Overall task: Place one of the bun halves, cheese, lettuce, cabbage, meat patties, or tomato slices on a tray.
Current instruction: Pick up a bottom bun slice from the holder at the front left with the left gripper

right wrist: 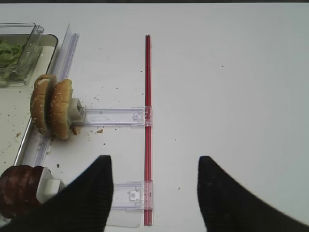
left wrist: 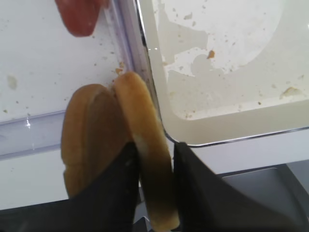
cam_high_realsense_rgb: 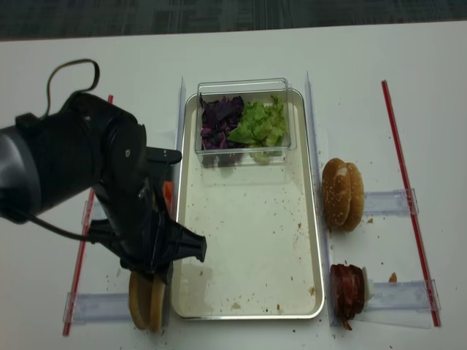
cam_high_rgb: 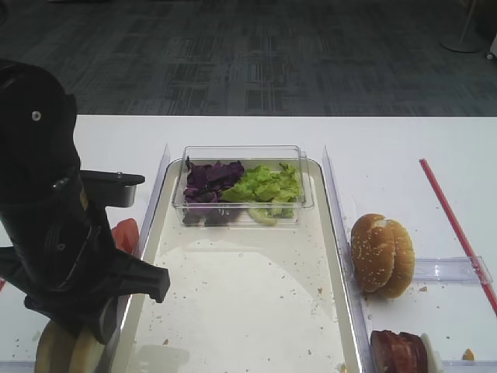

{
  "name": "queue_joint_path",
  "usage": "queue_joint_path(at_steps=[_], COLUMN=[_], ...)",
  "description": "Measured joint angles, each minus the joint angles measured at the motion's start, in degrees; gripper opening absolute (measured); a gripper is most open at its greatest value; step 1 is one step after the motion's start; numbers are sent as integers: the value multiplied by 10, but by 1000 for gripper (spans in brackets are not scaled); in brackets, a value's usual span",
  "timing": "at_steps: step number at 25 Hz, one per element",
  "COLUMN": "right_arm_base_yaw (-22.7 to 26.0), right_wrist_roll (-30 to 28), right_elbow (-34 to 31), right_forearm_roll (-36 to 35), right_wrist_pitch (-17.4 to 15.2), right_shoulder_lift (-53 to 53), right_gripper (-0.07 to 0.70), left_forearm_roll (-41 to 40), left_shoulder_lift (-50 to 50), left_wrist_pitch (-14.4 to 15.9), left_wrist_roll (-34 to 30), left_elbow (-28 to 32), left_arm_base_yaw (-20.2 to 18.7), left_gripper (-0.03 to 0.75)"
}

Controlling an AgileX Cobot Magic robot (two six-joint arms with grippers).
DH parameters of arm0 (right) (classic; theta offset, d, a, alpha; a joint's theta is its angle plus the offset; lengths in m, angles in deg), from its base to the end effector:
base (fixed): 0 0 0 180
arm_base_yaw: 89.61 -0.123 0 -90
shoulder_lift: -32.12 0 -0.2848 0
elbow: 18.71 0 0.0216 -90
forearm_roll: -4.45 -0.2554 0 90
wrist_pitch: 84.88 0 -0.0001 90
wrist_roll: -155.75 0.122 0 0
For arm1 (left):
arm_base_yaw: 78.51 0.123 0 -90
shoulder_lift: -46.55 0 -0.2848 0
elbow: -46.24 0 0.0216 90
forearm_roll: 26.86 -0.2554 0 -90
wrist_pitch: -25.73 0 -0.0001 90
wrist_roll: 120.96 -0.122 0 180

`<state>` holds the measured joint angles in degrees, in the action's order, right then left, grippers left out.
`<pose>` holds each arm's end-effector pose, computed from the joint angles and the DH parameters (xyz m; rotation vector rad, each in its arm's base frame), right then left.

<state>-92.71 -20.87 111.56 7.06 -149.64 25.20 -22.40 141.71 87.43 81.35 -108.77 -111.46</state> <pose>0.0230 -0.0038 0.2522 0.0091 2.1181 0.0121 0.2081 -0.1449 0.1754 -0.2273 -3.0723 0.0697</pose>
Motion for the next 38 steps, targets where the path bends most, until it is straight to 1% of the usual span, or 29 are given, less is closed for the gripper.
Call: queue_joint_path(at_steps=[5,7,24,28,34,36,38], right_arm_base_yaw=[0,0,0,0,0,0,0], right_wrist_roll=[0,0,0,0,0,0,0], right_elbow=[0,0,0,0,0,0,0], right_forearm_roll=[0,0,0,0,0,0,0], right_wrist_pitch=[0,0,0,0,0,0,0], right_shoulder_lift=[0,0,0,0,0,0,0], right_gripper=[426,426,426,426,426,426,426], left_forearm_roll=[-1,-3,-10,-11,-11,-12,-12], left_shoulder_lift=[0,0,-4,-16,-33,-42,-45], left_wrist_pitch=[0,0,13,31,66,71,73], left_wrist_roll=[0,0,0,0,0,0,0], left_elbow=[0,0,-5,-22,-68,-86,-92], left_arm_base_yaw=[0,0,0,0,0,0,0], left_gripper=[99,85,76,76,76,76,76])
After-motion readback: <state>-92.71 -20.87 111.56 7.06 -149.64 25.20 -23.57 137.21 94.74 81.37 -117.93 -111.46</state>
